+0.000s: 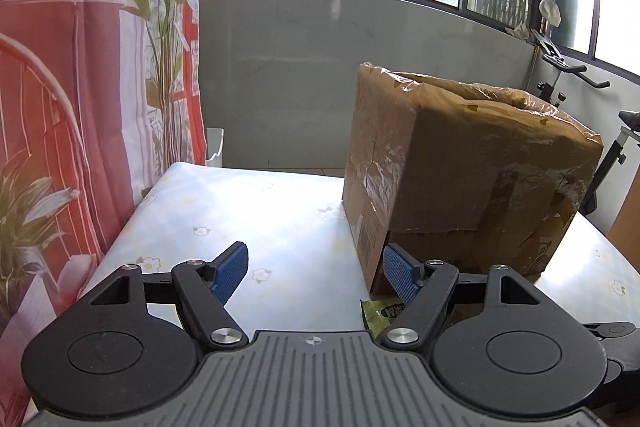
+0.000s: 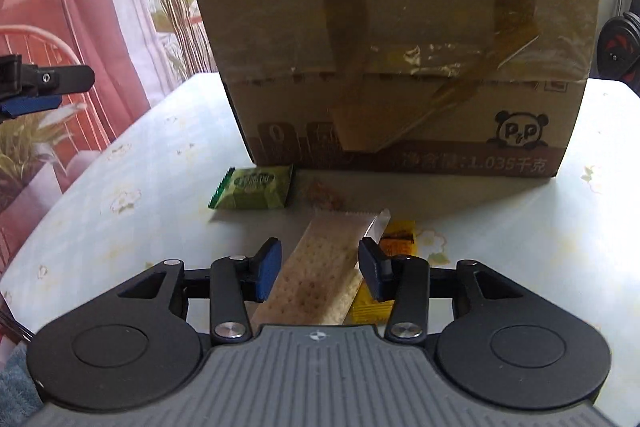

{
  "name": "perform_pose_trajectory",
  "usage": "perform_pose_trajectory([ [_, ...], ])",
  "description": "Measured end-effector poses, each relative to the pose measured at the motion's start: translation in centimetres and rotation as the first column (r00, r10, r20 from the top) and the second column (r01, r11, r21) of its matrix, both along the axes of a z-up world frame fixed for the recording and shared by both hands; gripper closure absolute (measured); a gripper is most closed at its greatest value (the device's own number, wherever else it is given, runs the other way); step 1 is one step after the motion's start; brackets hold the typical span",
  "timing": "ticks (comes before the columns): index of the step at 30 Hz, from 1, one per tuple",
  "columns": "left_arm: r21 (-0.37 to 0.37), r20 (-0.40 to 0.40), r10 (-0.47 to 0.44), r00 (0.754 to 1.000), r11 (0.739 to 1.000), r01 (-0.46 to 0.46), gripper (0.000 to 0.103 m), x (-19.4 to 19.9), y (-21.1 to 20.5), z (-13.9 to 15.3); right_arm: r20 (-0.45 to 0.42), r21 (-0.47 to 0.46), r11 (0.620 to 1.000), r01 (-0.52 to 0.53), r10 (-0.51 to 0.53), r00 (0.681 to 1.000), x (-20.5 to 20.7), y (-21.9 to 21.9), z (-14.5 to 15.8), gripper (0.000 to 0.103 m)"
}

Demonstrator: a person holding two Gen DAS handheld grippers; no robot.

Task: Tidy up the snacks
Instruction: 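Grasp the cracker packet with the right tool while the left tool grasps the green pastry pack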

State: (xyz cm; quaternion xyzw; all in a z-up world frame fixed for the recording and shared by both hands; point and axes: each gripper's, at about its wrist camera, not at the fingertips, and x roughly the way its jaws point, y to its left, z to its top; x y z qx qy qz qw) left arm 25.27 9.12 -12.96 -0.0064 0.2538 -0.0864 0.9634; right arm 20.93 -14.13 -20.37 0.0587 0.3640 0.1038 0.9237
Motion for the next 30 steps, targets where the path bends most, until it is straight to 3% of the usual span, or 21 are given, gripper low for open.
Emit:
perform_pose_trajectory([
  [5,-0.014,-0.038,0.008,0.999,1.0,-0.009,0.026,0.0,0.0,-1.6,-0.024,-0.026,0.999,-0.03,0.029,0.999,0.5,1.2,-0.9,0.05],
  [12,-0.023,-0.075,0.023,0.997,0.999,-0.025,0.026,0.4,-0.2,-2.9,-0.022,-0.144,0.986,-0.084,0.082,0.996,0.9,2.9,-2.1,0.049],
  [19,-0.044,-0.111,0.011,0.994,0.999,-0.016,0.028,0.9,-0.7,-4.2,0.012,-0.135,0.984,-0.114,0.116,0.993,0.2,1.8,-2.0,0.053],
  [25,-0.043,-0.156,-0.052,0.986,0.998,0.046,0.045,2.3,-2.4,-5.5,0.037,-0.137,0.984,-0.11,0.116,0.993,-0.7,0.0,-2.1,0.054],
  [30,-0.025,-0.18,-0.099,0.979,0.995,0.096,0.051,4.1,-4.5,-6.6,0.074,-0.133,0.989,-0.058,0.069,0.995,-0.8,-1.6,-2.6,0.054],
])
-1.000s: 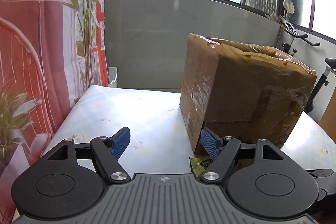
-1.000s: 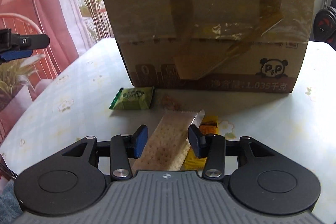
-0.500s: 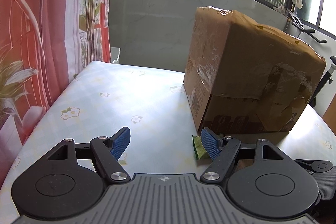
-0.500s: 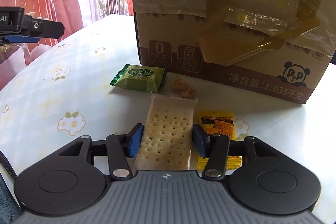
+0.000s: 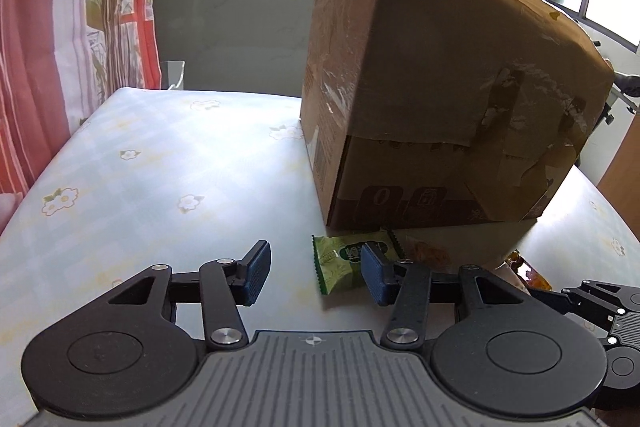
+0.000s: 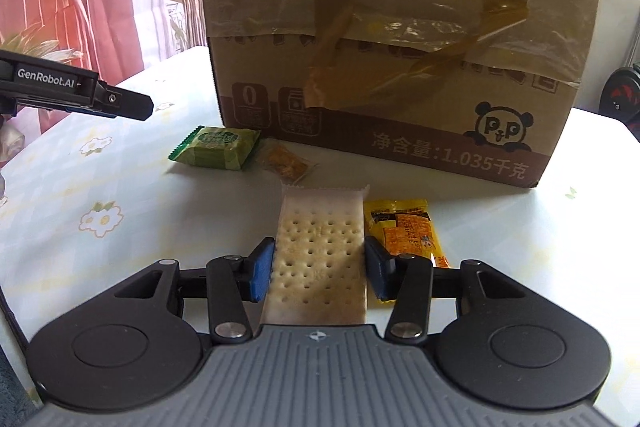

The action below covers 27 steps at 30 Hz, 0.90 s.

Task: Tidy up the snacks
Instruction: 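Grasp the cracker packet with the right tool while the left tool grasps the green pastry pack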

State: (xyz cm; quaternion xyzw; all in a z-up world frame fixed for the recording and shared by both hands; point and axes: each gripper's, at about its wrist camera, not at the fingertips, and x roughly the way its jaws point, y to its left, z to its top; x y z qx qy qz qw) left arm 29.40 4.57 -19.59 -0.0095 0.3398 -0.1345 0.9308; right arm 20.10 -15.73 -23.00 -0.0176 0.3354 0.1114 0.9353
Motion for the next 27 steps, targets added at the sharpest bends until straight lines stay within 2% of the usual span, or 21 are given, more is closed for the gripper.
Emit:
perform_pose_trajectory([
  [9,0.026,-0.034,-0.058,0.998,0.998,0.059,0.053,3.7,-3.9,-1.5,0.018,0.038,0.999,0.019,-0.019,1.0,0.2,-0.7,-0.3,0.054],
  [13,0.022,-0.087,-0.1,0.991,0.994,0.103,0.052,5.2,-4.4,-2.3,0.024,0.01,1.0,0.022,-0.023,0.999,0.3,-0.3,-0.3,0.054],
  [16,0.029,-0.086,-0.108,0.99,0.993,0.111,0.052,5.2,-4.3,-2.8,0.022,0.025,0.999,0.022,-0.023,0.999,0.3,-0.6,-0.4,0.054],
  [20,-0.039,-0.109,-0.1,0.989,0.995,0.097,0.052,4.1,-3.1,-3.4,0.021,0.031,0.999,0.023,-0.024,0.999,0.3,-0.6,-0.4,0.054],
  [27,-0.048,-0.122,-0.15,0.981,0.988,0.145,0.051,1.3,-2.6,-3.6,0.023,0.016,1.0,0.023,-0.024,0.999,0.4,-0.4,-0.4,0.054],
])
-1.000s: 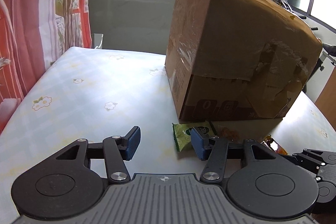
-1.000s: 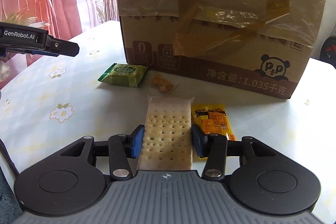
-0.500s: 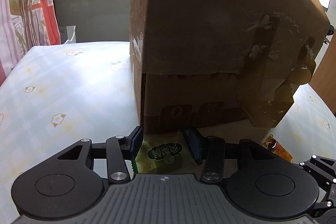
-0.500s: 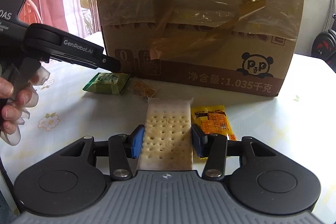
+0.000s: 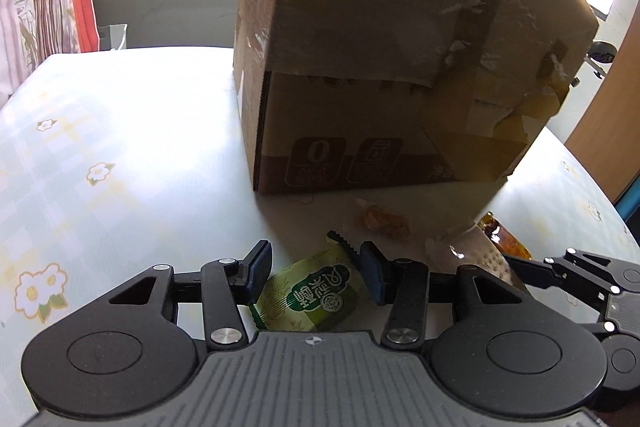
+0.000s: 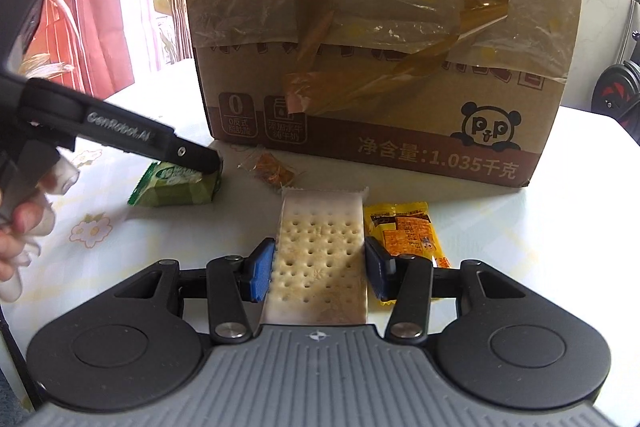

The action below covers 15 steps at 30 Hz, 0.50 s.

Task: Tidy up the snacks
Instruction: 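Grasp the cracker packet with the right tool while the left tool grasps the green pastry pack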

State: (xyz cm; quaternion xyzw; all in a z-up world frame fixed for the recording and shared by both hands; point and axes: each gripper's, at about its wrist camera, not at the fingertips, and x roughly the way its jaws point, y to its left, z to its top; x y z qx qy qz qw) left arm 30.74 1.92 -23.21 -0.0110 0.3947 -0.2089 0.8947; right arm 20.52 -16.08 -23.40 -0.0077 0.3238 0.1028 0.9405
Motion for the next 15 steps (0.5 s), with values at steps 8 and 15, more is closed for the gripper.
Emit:
perform_pose_trajectory([
  [8,-0.029,0.001,0.051,0.999,0.998,-0.051,0.041,-1.5,1.1,0.1,-0.002,0.009,1.0,-0.002,0.002,1.0,0.0,-0.2,0.0,0.054],
  [15,-0.003,0.031,0.007,1.0,1.0,-0.007,0.038,-3.8,1.2,0.6,-0.002,0.01,1.0,-0.002,0.002,1.0,0.0,-0.3,0.0,0.054],
])
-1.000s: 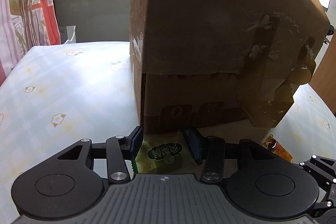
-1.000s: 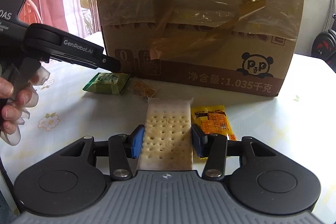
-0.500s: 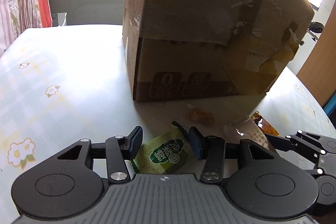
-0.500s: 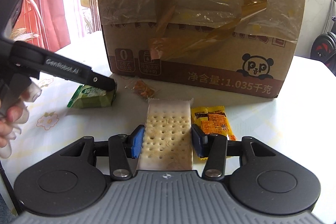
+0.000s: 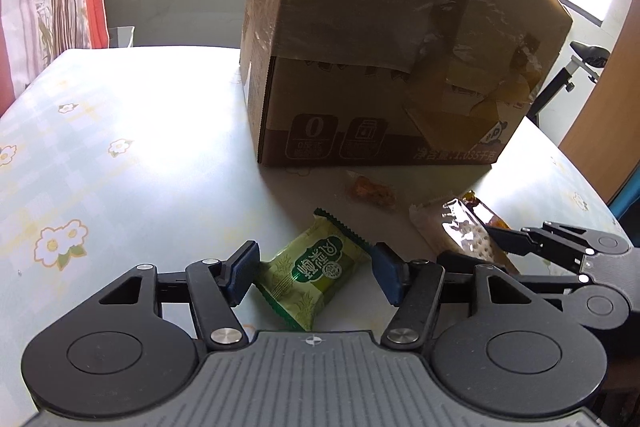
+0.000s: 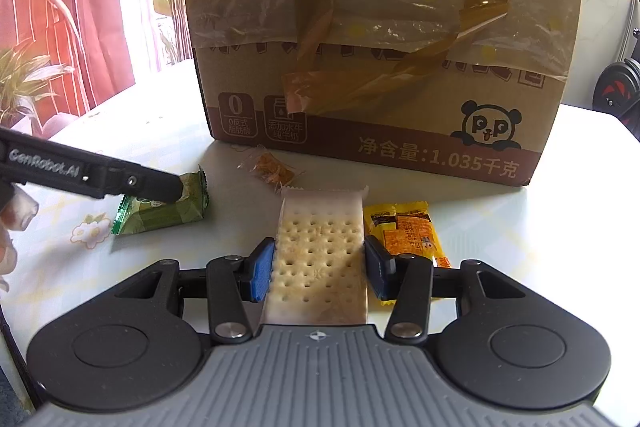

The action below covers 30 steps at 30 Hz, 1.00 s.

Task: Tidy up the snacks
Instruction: 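Grasp the cracker packet with the right tool while the left tool grasps the green pastry pack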

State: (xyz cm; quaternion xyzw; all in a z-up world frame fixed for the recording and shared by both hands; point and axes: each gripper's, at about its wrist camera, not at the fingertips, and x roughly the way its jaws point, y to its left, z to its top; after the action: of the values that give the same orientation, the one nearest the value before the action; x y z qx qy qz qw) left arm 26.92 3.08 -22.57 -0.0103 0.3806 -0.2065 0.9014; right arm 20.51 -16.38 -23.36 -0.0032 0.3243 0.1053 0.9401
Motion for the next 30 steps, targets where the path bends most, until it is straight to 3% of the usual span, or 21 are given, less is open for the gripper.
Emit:
perform_pose_trajectory([
  [4,0.071,0.015,-0.07,0.997,0.995,0.069,0.038,-1.1,-1.2,-0.2,0.0,0.001,1.0,0.0,0.0,1.0,0.0,0.0,0.0,0.054],
  [8,0.035,-0.013,-0.152,0.988,0.988,0.153,0.038,-1.2,-1.7,0.1,0.0,0.001,1.0,0.0,0.0,1.0,0.0,0.0,0.0,0.054],
  [14,0.083,0.04,-0.115,0.993,0.99,0.112,0.04,0.2,-2.3,0.7,0.0,-0.003,1.0,0.0,0.0,1.0,0.0,0.0,0.0,0.054],
  [21,0.129,0.019,-0.15,0.989,0.981,0.146,0.044,0.3,-3.6,-0.8,-0.001,0.001,1.0,-0.002,0.002,1.0,0.0,-0.1,0.0,0.054],
  [23,0.184,0.056,-0.114,0.992,0.978,0.102,0.051,-0.3,-4.0,-1.1,0.0,-0.004,1.0,-0.002,0.002,1.0,0.0,0.0,0.0,0.054],
  [25,0.169,0.062,-0.007,0.998,0.986,-0.003,0.061,-0.6,-3.5,-1.1,0.001,-0.006,1.0,-0.002,0.002,1.0,0.0,0.1,0.0,0.054],
  [27,0.114,0.044,0.093,0.995,0.989,-0.097,0.062,-0.9,-2.8,-1.0,0.0,-0.004,1.0,-0.002,0.002,1.0,0.0,0.0,0.0,0.054],
  [30,0.098,0.05,0.129,0.99,0.986,-0.133,0.061,-1.6,-2.8,-1.1,0.001,-0.007,1.0,-0.003,0.003,1.0,0.0,0.1,-0.1,0.054],
])
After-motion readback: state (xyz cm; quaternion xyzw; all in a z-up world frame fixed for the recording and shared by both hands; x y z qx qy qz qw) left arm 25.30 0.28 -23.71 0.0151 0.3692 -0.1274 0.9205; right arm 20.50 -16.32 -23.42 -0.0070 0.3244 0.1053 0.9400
